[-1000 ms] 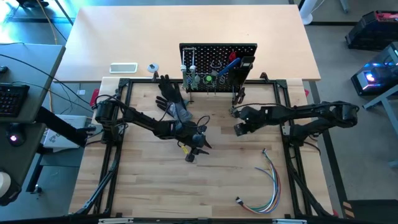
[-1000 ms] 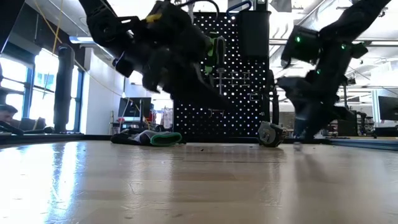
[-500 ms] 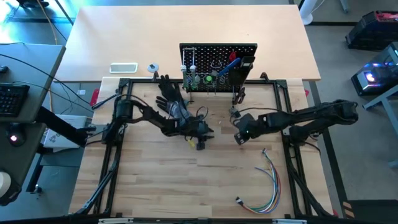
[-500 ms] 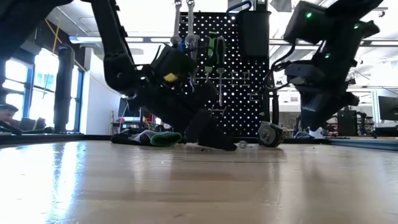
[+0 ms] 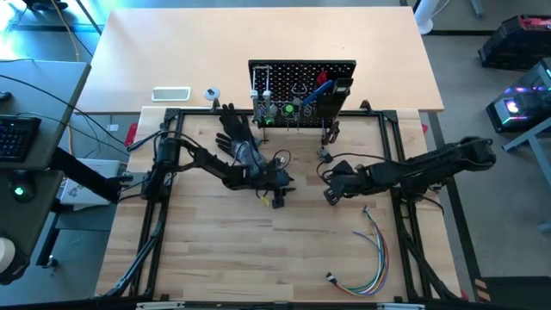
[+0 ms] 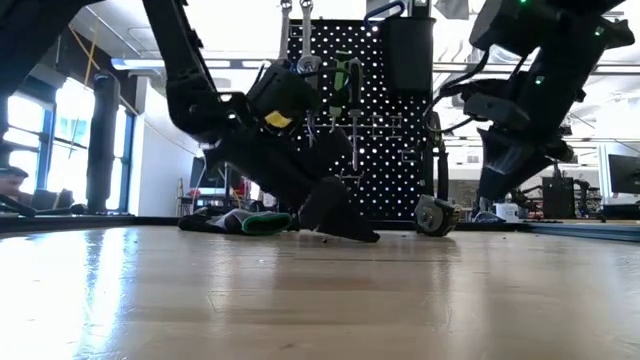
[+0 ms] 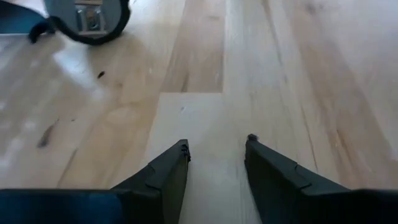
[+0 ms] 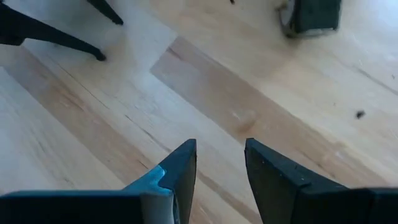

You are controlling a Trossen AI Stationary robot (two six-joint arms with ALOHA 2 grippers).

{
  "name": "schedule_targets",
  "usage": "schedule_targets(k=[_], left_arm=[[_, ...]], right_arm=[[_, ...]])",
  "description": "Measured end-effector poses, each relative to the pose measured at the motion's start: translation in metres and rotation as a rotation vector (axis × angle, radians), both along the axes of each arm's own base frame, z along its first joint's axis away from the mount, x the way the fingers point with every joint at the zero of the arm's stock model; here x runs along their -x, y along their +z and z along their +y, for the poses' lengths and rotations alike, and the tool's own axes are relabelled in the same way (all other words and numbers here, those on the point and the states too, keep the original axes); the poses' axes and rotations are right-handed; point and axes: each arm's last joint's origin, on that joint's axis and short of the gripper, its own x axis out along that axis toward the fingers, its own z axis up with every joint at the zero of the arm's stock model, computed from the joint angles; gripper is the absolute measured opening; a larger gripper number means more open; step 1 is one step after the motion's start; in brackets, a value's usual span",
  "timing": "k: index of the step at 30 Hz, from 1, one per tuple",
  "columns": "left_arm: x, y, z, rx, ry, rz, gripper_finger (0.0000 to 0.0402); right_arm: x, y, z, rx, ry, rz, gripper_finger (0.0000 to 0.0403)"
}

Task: Hang tools onto peg board
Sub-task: Put the silver socket into the black bin on the pegboard

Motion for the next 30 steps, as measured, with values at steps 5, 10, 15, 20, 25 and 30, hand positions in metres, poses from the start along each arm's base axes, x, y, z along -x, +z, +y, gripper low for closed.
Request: schedule_targets(k=[5,10,15,20,25,30], left_arm=[[0.014,0.013,0.002,-0.069,0.047,0.122,0.0147],[0.053,0.039,0.005,-0.183,0.126,0.151,0.0145],[0.093,0.065,0.018,-0.247,0.228,0.056,0.0145],[0.102,0.076,0.029,-0.27,0.183,-0.06,0.0145],[0.095,0.071,0.042,-0.275,0.14,-0.029,0.0157],[0.093,0.056,0.057,-0.235,0.144,0.075,0.018]], right_arm=[[-0.004,0.002,0.003,0.042,0.025,-0.048,0.0134],[-0.006,0.004,0.004,0.081,0.039,-0.068,0.0134],[-0.007,0.004,0.004,0.117,0.046,-0.071,0.0134],[-0.011,0.007,0.004,0.151,0.082,-0.11,0.0134],[-0.015,0.007,0.005,0.139,0.106,-0.136,0.0134],[-0.019,0.003,0.005,0.154,0.111,-0.129,0.0134]])
